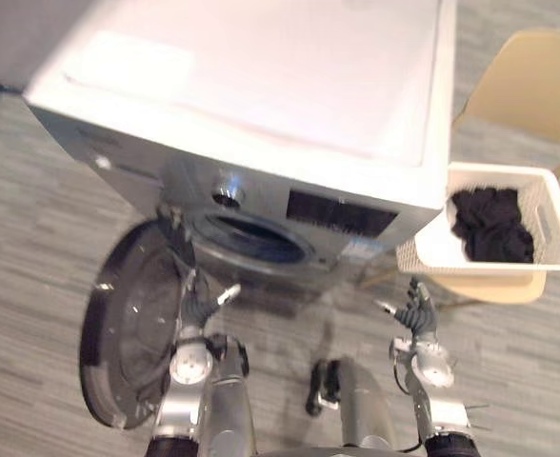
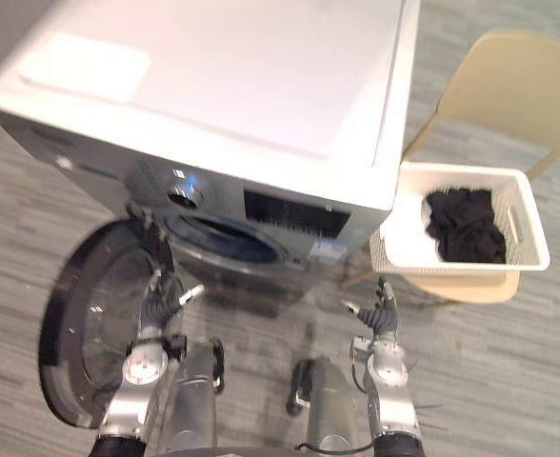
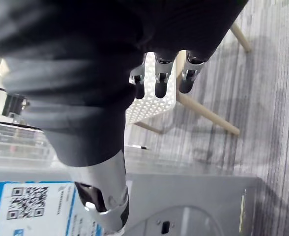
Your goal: Pick up the laundry basket with both hands and put the clothes into the washing machine.
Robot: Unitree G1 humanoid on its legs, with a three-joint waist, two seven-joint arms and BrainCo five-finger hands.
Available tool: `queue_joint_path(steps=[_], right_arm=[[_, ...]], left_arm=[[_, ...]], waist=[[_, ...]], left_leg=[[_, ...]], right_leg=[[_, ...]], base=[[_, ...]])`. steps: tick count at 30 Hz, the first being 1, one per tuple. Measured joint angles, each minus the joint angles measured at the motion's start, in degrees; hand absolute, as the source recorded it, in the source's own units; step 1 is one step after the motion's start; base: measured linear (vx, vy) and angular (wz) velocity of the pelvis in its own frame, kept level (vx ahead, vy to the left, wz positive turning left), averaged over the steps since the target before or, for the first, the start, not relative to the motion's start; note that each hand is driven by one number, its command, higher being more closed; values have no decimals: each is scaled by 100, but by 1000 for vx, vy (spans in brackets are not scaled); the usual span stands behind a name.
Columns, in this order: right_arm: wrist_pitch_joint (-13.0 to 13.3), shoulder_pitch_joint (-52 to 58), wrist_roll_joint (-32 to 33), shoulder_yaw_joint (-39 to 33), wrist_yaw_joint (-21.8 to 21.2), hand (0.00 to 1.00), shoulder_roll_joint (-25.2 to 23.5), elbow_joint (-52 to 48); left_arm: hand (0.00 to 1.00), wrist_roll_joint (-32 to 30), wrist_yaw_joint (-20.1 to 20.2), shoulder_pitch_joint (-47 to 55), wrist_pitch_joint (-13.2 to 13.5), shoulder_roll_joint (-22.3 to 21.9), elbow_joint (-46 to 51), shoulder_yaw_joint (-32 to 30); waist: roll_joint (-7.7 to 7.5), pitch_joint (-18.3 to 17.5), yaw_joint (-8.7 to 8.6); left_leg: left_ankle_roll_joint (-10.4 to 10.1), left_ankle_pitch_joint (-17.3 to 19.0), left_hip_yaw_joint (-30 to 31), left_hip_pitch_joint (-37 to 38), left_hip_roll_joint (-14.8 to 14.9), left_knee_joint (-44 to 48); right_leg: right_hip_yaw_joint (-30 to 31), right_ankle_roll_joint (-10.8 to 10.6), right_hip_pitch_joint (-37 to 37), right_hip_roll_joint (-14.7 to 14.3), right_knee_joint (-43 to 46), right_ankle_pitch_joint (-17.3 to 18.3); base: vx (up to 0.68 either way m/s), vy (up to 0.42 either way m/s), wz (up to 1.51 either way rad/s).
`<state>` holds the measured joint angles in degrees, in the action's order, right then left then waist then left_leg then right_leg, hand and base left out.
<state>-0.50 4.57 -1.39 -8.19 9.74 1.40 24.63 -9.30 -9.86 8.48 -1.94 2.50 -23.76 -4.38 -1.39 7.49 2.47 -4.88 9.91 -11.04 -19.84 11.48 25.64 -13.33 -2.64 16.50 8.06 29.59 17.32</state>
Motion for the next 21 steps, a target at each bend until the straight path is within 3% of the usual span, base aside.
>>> queue_joint_path(steps=[3, 7, 10, 16, 17, 18, 20, 21], right_arm=[[7, -57, -48, -168, -9, 0, 48, 895], [1, -211, -48, -390, -10, 0, 288, 1993], [2, -248, -46, -452, -7, 0, 368, 2254], [6, -532, -45, -528, 3, 0, 411, 2410], [3, -658, -45, -520, 6, 0, 409, 2415], [2, -736, -43, -519, 11, 0, 415, 2413], [4, -800, -35, -449, 14, 0, 407, 2420], [8, -804, -34, -368, 20, 0, 407, 2424]], left_arm=[[0, -291, 124, -102, 1, 90, -1103, -220], [0, -544, 231, -177, 5, 337, -2002, -315], [0, -551, 234, -191, 5, 427, -2206, -323], [0, -613, 224, -208, 6, 500, -2432, -432], [0, -612, 221, -201, 9, 496, -2422, -487], [0, -612, 219, -219, 6, 470, -2422, -526], [0, -611, 218, -134, 1, 443, -2428, -514], [0, -612, 218, -50, 2, 456, -2426, -485]], waist=[[45, -316, -36], [127, -423, -114], [140, -425, -159], [182, -355, -163], [210, -330, -154], [308, -251, -150], [461, -168, -143], [412, -186, -140]], left_leg=[[-18, -289, -166, 577, -90, -796], [-22, -709, -403, 1271, -230, -1805], [-25, -763, -614, 1509, -251, -2038], [-30, -722, -1725, 1877, -167, -2060], [-29, -643, -2116, 1943, -27, -2054], [-58, -579, -2569, 2049, 102, -2015], [-171, -433, -3118, 2209, 443, -1814], [-315, -221, -3552, 2338, 658, -1485]], right_leg=[[96, -68, -474, -100, -855, -368], [276, -133, -1072, -231, -1945, -918], [465, -148, -1223, -289, -2263, -1124], [1591, -144, -1040, -528, -2787, -1768], [1385, 31, -896, -561, -2867, -1761], [258, 440, -811, -350, -2703, -1451], [-1382, 668, -795, 14, -2341, -1306], [-2137, 695, -731, 291, -1922, -1269]], base=[[123, 50, -22], [91, 49, -27], [15, 42, -42], [-64, 29, -108], [-131, -32, -152], [-145, -25, -167], [-69, -49, -177], [48, -204, -236]])
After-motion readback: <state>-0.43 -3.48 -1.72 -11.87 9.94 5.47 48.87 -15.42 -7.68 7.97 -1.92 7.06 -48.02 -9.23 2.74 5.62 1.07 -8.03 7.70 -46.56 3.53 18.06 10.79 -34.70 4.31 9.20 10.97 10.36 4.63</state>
